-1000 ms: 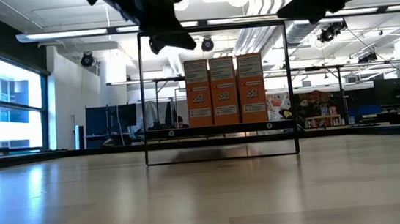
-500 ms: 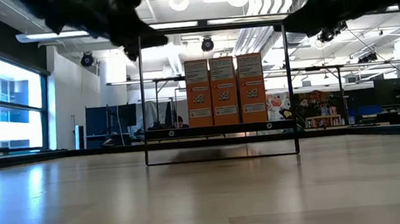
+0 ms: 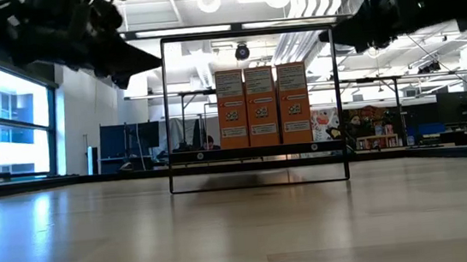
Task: Stack cereal on shelf
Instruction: Return to Home Position
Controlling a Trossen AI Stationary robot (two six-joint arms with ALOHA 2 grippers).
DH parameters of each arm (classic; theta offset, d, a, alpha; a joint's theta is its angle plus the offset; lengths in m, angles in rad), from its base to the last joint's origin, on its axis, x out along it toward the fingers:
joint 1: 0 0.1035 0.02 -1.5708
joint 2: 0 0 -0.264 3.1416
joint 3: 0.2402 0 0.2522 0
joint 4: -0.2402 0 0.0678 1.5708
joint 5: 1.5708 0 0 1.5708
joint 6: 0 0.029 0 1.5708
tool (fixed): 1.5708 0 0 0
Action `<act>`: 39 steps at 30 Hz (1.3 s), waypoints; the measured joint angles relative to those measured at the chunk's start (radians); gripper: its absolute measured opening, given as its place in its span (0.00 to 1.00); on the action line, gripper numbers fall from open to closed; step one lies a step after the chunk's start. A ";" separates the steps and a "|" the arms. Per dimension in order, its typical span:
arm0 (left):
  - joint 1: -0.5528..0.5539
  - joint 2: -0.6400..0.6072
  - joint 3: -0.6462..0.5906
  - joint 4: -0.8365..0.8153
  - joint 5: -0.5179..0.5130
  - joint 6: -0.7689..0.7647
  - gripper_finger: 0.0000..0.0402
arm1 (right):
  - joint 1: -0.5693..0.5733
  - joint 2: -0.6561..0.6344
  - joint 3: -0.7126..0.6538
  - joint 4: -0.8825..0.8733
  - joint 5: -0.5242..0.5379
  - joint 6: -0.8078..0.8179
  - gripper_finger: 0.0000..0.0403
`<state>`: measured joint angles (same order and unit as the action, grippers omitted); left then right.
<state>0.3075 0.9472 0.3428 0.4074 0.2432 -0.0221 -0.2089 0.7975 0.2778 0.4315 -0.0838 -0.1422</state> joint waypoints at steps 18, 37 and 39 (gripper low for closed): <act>0.087 -0.233 -0.261 0.243 0.003 -0.065 0.00 | -0.003 -0.186 -0.261 0.169 0.185 0.026 0.00; 0.166 -0.667 -0.332 -0.031 0.016 -0.057 0.00 | -0.003 -0.771 -0.261 -0.420 0.160 0.081 0.00; 0.173 -0.723 -0.332 -0.079 0.011 -0.053 0.00 | -0.006 -0.798 -0.260 -0.420 0.148 0.067 0.00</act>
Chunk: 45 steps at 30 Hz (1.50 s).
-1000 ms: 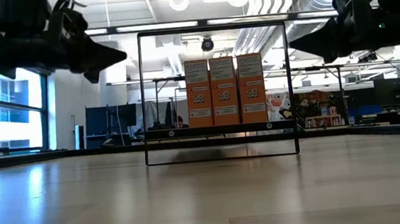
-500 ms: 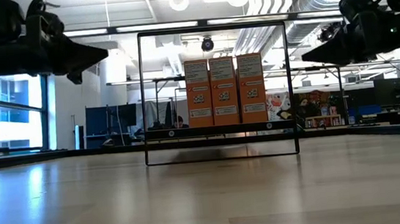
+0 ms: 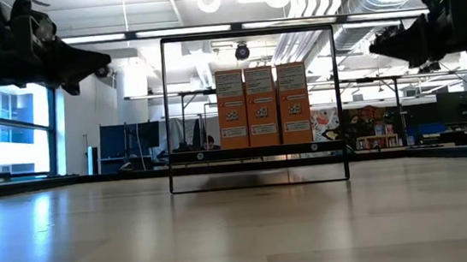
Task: Stack cereal on shelf
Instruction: Return to Home Position
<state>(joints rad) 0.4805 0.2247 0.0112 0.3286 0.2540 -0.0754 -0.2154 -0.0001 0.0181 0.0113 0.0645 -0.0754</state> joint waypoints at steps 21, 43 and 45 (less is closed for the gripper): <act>0.017 -0.207 0.001 -0.320 -0.249 -0.043 0.01 | -0.096 0.008 0.000 -0.007 0.006 0.049 0.00; 0.017 -0.176 0.001 -0.319 -0.260 0.061 0.01 | -0.111 0.008 0.000 -0.008 -0.009 0.233 0.00; 0.017 -0.176 0.001 -0.318 -0.260 0.061 0.01 | -0.111 0.008 0.000 -0.008 -0.009 0.233 0.00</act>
